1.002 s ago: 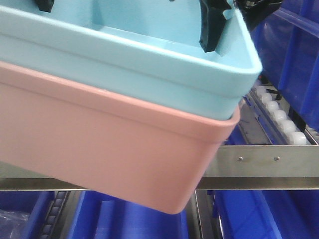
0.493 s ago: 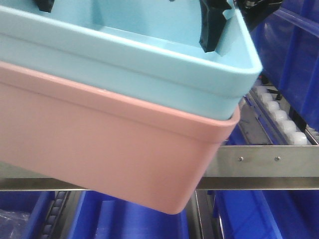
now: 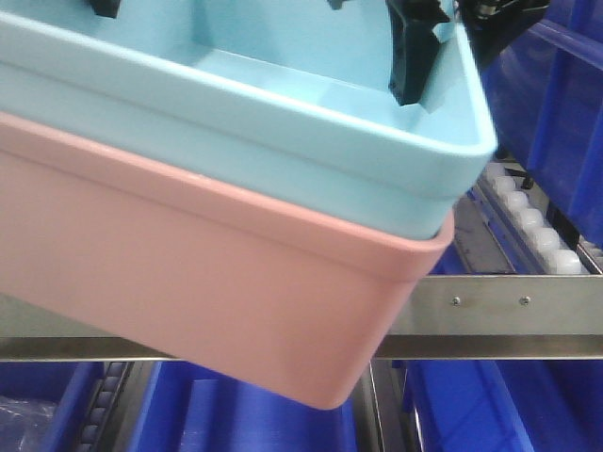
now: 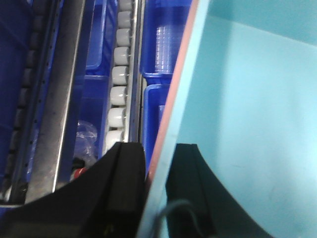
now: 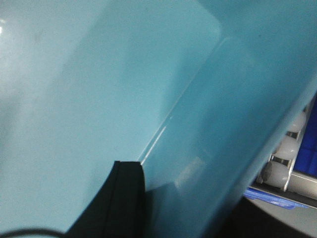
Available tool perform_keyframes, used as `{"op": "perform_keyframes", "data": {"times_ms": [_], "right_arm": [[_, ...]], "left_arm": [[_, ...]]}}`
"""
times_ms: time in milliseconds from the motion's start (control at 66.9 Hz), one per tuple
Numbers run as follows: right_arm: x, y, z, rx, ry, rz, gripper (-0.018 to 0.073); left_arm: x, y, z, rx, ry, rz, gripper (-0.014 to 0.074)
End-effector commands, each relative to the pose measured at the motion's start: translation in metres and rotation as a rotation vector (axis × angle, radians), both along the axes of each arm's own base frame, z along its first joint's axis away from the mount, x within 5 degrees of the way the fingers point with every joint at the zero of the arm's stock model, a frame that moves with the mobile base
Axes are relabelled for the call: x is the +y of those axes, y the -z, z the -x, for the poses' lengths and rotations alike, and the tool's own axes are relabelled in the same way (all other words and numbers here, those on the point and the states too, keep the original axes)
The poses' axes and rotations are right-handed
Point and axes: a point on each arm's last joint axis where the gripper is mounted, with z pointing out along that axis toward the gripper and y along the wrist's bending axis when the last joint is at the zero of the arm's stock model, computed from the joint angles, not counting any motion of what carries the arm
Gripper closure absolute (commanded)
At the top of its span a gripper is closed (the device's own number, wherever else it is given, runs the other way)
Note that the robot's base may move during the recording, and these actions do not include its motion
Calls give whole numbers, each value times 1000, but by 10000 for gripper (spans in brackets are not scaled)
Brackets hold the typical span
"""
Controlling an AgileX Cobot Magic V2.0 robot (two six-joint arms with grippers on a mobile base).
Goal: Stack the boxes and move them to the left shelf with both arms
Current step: 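Lower the stacked bins onto the roller shelf with both grippers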
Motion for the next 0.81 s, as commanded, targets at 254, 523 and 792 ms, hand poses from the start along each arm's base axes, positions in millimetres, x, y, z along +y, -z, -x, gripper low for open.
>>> {"op": "perform_keyframes", "data": {"times_ms": [254,523,792], "right_arm": [[1,-76,-28,-351,-84,-266,502],[25,-85,-69,-407,-134,-208,502],[53,-73,-118,-418,-174,-131,502]], "left_arm": [[-15,-43,-14,-220,249,316,610],[8,-40,-59,-305,222,385,610],[28,-14,-112,-316,178,534,610]]}}
